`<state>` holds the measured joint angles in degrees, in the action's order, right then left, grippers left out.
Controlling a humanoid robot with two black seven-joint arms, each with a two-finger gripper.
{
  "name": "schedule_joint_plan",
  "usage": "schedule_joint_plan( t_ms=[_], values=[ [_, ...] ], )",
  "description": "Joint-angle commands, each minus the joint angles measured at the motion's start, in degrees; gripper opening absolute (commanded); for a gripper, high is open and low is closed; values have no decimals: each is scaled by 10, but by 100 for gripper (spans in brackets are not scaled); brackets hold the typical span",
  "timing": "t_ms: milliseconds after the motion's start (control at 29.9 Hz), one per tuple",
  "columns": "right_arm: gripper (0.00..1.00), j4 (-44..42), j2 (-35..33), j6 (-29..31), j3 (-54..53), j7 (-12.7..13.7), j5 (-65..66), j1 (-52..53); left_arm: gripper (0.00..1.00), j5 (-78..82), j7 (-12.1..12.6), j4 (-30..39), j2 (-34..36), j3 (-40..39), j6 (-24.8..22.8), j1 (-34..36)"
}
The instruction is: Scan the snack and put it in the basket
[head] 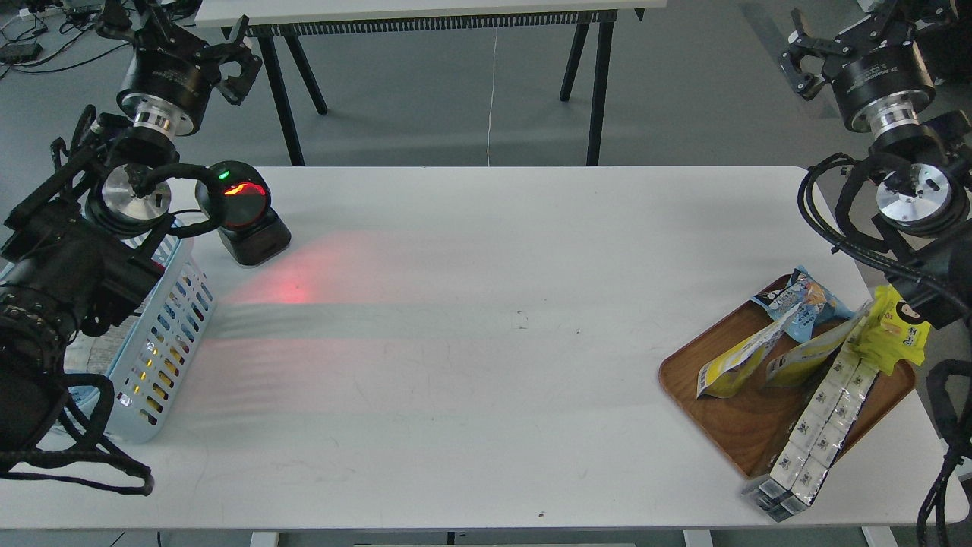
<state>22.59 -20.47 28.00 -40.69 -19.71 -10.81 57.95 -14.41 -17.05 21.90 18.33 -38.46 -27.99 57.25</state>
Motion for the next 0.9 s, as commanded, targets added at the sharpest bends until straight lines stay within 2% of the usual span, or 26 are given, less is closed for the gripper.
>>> schedule_joint_plan(
  t_ms=[0, 100, 201, 468, 635, 870],
  values=[
    [100, 4, -4, 0, 0, -1, 0, 0, 100, -1, 1, 1, 2, -7, 0, 2],
    [100, 9, -11, 0, 3, -1, 2, 5, 100, -1, 3, 1, 2, -6, 0, 5],
    [100, 24, -51, 0, 32, -2, 7, 37, 100, 0, 5, 1, 2, -5, 0, 8],
    [100, 120, -140, 0, 263, -7, 49, 180, 100, 2, 3, -1, 6, 0, 0, 9],
    [100, 235, -177, 0, 299, -12, 238, 269, 100, 2, 2, 0, 16, -2, 0, 9],
    [99, 394, -185, 0, 370, -19, 522, 365, 100, 2, 2, 0, 36, -4, 0, 9]
  ],
)
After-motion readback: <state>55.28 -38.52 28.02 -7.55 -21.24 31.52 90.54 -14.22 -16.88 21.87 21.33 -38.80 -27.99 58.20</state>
